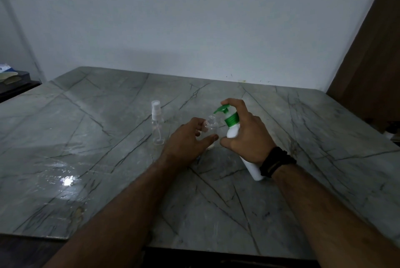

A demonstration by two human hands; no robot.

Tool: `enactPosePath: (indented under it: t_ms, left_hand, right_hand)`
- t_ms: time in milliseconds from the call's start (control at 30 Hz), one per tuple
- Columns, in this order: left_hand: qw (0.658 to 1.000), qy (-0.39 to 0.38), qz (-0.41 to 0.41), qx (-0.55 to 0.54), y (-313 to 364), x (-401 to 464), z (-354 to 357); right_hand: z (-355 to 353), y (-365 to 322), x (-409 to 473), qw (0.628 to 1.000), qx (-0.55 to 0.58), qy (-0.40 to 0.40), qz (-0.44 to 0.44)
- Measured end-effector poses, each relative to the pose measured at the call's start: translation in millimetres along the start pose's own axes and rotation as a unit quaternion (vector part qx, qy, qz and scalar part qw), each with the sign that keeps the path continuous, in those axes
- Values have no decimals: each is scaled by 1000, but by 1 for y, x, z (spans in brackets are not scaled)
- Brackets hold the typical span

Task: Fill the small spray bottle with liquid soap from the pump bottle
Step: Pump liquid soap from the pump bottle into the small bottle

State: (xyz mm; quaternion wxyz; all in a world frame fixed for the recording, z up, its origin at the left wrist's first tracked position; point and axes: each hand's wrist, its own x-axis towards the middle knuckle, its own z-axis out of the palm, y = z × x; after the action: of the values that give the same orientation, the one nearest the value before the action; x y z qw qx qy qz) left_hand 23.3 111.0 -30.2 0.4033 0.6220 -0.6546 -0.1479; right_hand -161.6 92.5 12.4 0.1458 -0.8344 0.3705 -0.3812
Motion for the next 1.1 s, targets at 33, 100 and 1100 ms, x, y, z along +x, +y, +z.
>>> enactPosePath:
  t_ms: [33, 100, 1100]
  left_hand:
    - [1000, -1, 2, 0, 0, 0, 0]
    - [1000, -4, 3, 2, 0, 0, -1]
    - [1000, -4, 4, -4, -2, 1, -1]
  right_hand:
    - [1, 0, 0, 1000, 0, -4, 1]
    - [1, 0, 1, 1000, -2, -7, 2]
    - [1, -6, 1, 1000, -18, 11, -8]
